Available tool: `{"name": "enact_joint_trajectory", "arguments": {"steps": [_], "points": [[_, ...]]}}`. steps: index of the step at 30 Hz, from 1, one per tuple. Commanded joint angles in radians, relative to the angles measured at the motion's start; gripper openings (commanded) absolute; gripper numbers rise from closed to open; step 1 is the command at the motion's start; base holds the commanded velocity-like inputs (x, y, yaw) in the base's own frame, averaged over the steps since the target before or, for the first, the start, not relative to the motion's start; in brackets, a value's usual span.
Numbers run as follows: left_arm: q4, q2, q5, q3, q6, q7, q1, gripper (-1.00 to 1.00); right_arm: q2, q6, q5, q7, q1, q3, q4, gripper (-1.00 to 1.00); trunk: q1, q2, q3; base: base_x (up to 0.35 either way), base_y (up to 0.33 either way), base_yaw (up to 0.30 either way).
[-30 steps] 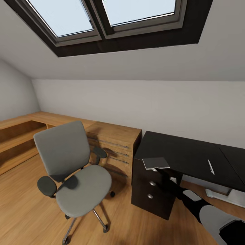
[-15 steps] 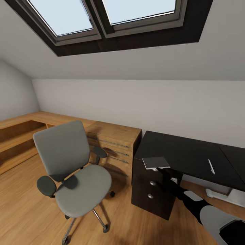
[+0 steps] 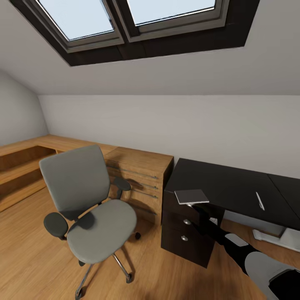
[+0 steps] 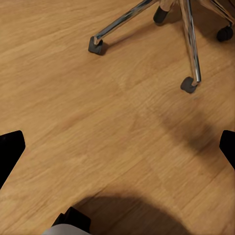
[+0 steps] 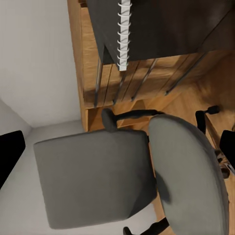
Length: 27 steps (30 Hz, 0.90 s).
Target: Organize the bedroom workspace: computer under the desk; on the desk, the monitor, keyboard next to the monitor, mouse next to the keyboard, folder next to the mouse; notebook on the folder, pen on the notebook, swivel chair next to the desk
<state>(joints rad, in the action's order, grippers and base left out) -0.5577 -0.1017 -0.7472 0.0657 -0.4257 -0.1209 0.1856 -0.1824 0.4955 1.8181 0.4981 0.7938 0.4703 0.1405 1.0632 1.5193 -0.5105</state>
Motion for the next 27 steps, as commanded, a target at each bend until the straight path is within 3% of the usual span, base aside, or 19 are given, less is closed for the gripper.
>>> {"name": "enact_joint_trajectory", "arguments": {"steps": [1, 13, 27], "points": [[-0.001, -0.001, -0.011, 0.006, -0.004, -0.002, 0.0, 1.0, 0.0, 0.003, 0.007, 0.003, 0.001, 0.007, -0.001, 1.0, 0.004, 0.008, -0.004, 0.0, 0.0, 0.0], [-0.001, -0.001, -0.011, 0.006, -0.004, -0.002, 0.0, 1.0, 0.001, 0.001, 0.006, 0.006, 0.001, 0.008, 0.001, 1.0, 0.05, 0.092, -0.042, 0.0, 0.0, 0.0], [0.001, -0.003, -0.011, 0.006, -0.004, -0.002, 0.0, 1.0, 0.003, -0.021, 0.004, 0.032, 0.001, 0.012, 0.008, 1.0, 0.05, 0.092, -0.042, 0.0, 0.0, 0.0]]}}
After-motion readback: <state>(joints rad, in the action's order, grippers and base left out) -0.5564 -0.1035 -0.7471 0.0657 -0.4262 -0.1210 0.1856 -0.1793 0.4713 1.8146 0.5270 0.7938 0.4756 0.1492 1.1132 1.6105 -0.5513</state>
